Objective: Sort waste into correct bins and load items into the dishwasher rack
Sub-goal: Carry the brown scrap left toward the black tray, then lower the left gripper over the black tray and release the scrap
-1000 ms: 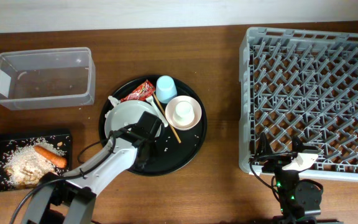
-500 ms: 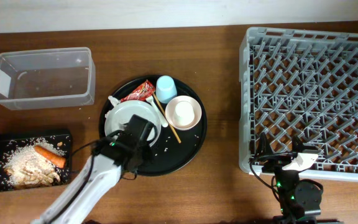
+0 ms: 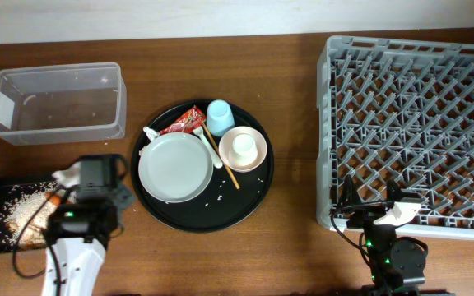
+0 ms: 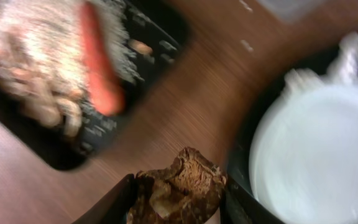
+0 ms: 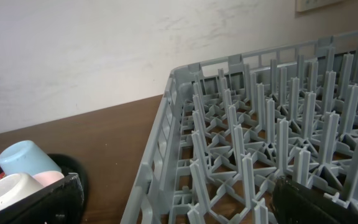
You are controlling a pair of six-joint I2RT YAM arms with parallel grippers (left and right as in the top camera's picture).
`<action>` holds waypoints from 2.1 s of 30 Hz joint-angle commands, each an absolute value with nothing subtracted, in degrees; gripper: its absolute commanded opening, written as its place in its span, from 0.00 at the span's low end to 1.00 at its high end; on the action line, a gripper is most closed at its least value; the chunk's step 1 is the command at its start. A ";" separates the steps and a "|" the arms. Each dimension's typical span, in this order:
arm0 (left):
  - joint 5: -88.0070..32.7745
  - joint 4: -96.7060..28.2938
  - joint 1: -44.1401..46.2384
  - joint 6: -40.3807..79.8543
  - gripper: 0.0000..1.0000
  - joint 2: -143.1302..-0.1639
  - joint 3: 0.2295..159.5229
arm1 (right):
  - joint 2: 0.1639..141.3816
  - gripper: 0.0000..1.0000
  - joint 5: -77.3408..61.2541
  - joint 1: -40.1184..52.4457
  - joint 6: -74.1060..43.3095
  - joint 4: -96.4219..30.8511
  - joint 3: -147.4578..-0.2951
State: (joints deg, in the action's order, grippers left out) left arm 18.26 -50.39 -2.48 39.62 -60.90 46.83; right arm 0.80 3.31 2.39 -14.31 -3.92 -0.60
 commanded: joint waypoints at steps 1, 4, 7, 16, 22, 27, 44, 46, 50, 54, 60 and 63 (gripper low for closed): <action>20.34 -47.90 -11.79 38.09 0.42 -62.81 47.94 | 0.36 0.98 3.20 2.17 -13.76 -4.38 -0.32; 20.14 -45.41 -19.18 37.43 0.42 -65.84 47.94 | 0.36 0.99 3.20 2.17 -13.74 -4.38 -0.32; 18.15 -44.29 -24.71 37.45 0.42 -68.71 47.94 | 0.36 0.99 3.20 2.17 -13.76 -4.38 -0.32; 13.89 -37.91 -34.59 37.45 0.67 -77.14 47.94 | 0.36 0.99 3.20 2.17 -13.74 -4.38 -0.32; 10.15 -38.17 -34.57 35.73 0.67 -75.81 47.97 | 0.36 0.99 3.20 2.17 -13.74 -4.38 -0.32; 2.63 -41.23 -34.57 31.11 0.67 -68.10 50.72 | 0.36 0.98 3.20 2.17 -13.76 -4.38 -0.32; -11.35 -64.55 -20.23 19.77 0.66 -55.44 51.68 | 0.36 0.99 3.20 2.17 -13.74 -4.38 -0.32; -2.85 -65.60 -18.79 23.94 0.66 -56.55 51.68 | 0.36 0.99 3.20 2.17 -13.76 -4.38 -0.32; 0.19 -66.78 -18.63 24.38 0.63 -59.33 51.57 | 0.36 0.99 3.20 2.17 -13.74 -4.38 -0.32; 1.08 -66.17 -18.63 24.36 0.66 -61.25 48.93 | 0.36 0.99 3.20 2.17 -13.74 -4.38 -0.32; 3.68 -62.00 -18.63 24.32 0.65 -61.82 44.88 | 0.36 0.99 3.20 2.17 -13.76 -4.38 -0.32; 4.32 -60.40 -18.63 22.65 0.65 -61.82 43.75 | 0.36 0.99 3.20 2.17 -13.76 -4.38 -0.32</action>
